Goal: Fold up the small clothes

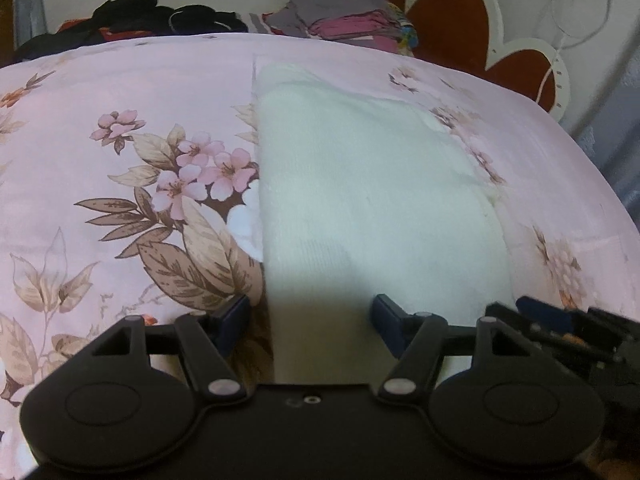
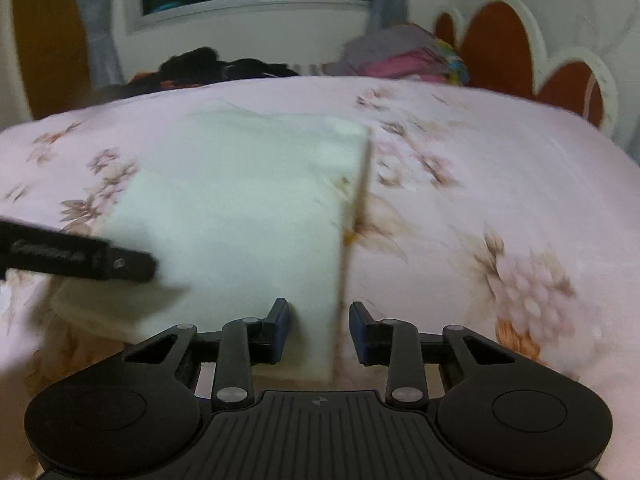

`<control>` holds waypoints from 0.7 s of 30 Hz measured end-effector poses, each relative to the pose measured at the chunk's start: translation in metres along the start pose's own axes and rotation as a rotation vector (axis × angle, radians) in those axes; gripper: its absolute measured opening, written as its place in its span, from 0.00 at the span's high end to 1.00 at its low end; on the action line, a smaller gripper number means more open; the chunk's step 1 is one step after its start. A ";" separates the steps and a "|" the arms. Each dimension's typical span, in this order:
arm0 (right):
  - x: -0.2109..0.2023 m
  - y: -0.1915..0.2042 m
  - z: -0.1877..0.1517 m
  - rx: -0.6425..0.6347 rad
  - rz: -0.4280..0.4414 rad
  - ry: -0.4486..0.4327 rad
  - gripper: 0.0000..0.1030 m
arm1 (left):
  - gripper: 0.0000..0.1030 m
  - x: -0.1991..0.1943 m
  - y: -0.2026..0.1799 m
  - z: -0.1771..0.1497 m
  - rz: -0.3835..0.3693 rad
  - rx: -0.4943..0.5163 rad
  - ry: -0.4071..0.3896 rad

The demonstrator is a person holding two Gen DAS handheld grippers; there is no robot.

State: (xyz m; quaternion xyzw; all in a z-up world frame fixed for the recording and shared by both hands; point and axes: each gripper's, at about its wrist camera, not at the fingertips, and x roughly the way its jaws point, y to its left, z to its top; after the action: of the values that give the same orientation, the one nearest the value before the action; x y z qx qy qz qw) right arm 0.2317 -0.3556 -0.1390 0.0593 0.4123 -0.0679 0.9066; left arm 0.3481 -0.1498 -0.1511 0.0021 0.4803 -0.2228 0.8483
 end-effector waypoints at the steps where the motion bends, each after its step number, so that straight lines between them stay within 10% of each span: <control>1: -0.001 0.000 0.002 0.014 -0.014 0.001 0.68 | 0.35 -0.001 0.000 0.000 -0.005 -0.001 0.004; 18: -0.007 -0.014 0.039 0.104 0.051 -0.042 0.66 | 0.33 -0.004 0.008 0.033 -0.018 -0.063 -0.013; 21: -0.001 -0.023 0.051 0.149 0.092 -0.047 0.36 | 0.31 -0.002 0.007 0.044 -0.008 -0.073 -0.032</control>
State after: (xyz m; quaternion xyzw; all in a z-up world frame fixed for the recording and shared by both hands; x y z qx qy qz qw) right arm 0.2646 -0.3864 -0.1061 0.1440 0.3814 -0.0579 0.9113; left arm 0.3861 -0.1524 -0.1272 -0.0342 0.4746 -0.2084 0.8545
